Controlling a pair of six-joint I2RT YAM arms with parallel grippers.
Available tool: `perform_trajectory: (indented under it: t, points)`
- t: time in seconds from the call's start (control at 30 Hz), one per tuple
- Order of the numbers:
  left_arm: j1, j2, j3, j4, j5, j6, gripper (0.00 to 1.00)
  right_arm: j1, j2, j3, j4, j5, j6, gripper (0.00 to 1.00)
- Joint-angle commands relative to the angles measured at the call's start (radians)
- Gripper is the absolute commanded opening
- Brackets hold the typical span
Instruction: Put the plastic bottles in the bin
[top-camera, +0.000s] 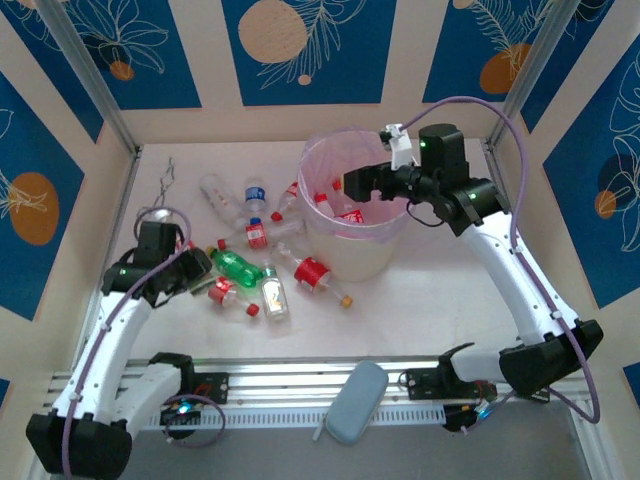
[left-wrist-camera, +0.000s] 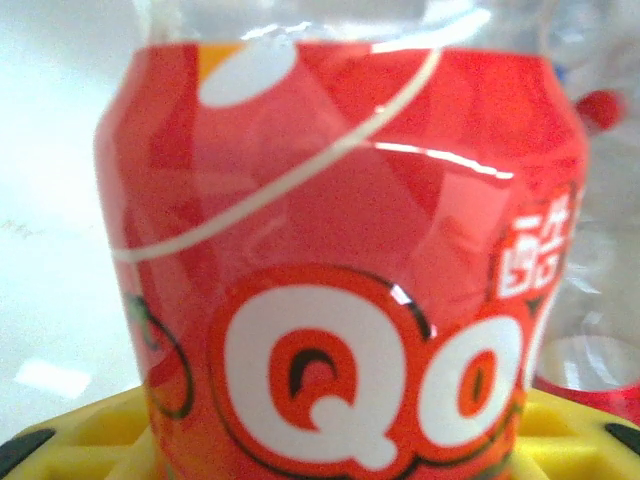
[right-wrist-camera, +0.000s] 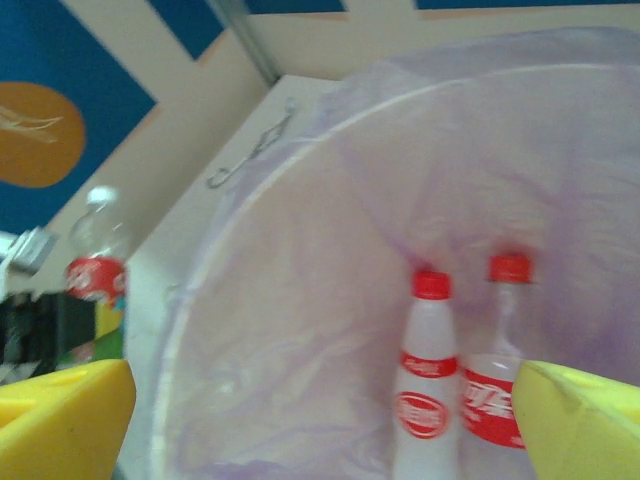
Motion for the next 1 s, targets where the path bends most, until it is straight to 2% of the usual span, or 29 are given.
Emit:
perform_trajectory:
  t: [0.0,0.13,0.3,0.33,0.37,0.47,0.5,0.63,0.73,0.97]
  points:
    - [-0.007,0.065,0.054,0.145,0.209,0.093,0.51,0.066,0.003,0.061,0.025,-0.044,0.034,0.96]
    - [-0.006,0.12,0.021,0.491,0.504,0.044,0.44,0.109,0.071,0.129,0.006,-0.022,0.127,0.95]
    - [-0.027,0.193,0.046,0.705,0.706,0.022,0.44,0.197,0.17,0.209,0.023,-0.005,0.198,0.93]
    - [-0.035,0.193,0.048,0.738,0.716,0.021,0.43,0.222,0.197,0.241,0.01,0.009,0.186,0.92]
    - [-0.044,0.188,0.045,0.758,0.711,0.02,0.39,0.244,0.222,0.269,-0.003,0.024,0.176,0.92]
    - [-0.06,0.167,0.015,0.839,0.716,0.037,0.17,0.287,0.297,0.35,-0.024,0.042,0.166,0.92]
    - [-0.062,0.164,0.003,0.867,0.735,0.042,0.14,0.294,0.321,0.374,-0.023,0.036,0.17,0.92]
    - [-0.094,0.165,-0.008,0.882,0.799,0.109,0.14,0.325,0.419,0.468,-0.039,0.024,0.173,0.91]
    - [-0.122,0.141,-0.015,0.855,0.759,0.179,0.06,0.336,0.472,0.506,-0.027,0.01,0.174,0.89]
    - [-0.132,0.135,-0.041,0.913,0.792,0.195,0.04,0.345,0.588,0.603,-0.073,0.008,0.173,0.85]
